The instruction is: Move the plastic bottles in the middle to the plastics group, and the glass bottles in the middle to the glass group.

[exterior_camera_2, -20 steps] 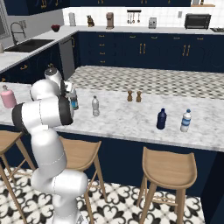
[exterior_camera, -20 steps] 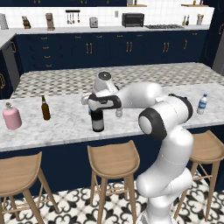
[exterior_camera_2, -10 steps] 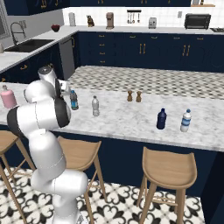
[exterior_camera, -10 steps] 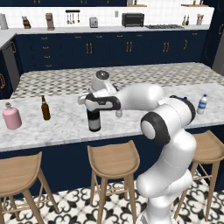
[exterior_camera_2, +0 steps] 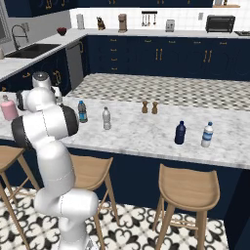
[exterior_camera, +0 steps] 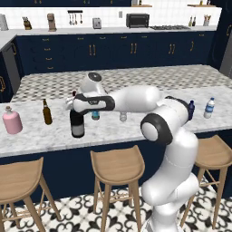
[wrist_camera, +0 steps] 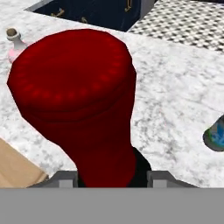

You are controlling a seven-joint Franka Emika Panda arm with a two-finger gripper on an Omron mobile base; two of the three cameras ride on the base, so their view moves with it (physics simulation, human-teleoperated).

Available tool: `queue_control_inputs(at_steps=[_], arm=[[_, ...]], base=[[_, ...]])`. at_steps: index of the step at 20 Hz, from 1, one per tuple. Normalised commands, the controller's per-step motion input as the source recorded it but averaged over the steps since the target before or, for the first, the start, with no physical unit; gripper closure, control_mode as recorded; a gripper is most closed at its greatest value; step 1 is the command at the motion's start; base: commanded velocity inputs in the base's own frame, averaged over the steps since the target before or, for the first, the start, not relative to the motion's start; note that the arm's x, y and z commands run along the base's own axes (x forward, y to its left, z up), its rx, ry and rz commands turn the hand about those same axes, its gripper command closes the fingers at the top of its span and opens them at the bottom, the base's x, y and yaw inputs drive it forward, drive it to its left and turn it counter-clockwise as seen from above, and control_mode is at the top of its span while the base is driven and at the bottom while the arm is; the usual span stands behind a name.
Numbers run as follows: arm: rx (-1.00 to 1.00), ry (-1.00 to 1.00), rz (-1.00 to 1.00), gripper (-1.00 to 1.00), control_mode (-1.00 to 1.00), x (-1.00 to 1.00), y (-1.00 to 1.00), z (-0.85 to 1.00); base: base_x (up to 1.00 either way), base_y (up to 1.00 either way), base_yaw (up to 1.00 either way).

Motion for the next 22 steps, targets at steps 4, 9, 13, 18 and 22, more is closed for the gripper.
queue_control_inputs(at_steps=[4,9,13,18,22], arm=[[0.03,0.00,0.31,1.00,-1.00,0.00,0.79,0.03],[0.00,-0.01,0.05,1.00,-1.00,-0.02,0.43,0.00],[0.00,-0.01,0.00,1.00,-1.00,-0.01,0.41,-0.02],[0.00,-0.10,0.00,1.00,-1.00,0.17,0.60,-0.06],[-0.01,-0.06,0.00,1.00,-1.00,0.23,0.57,0.00]], base=[[0.00,0.00,0.00],[0.00,0.00,0.00],[0.00,0.00,0.00],[0.00,0.00,0.00],[0.00,0.00,0.00]])
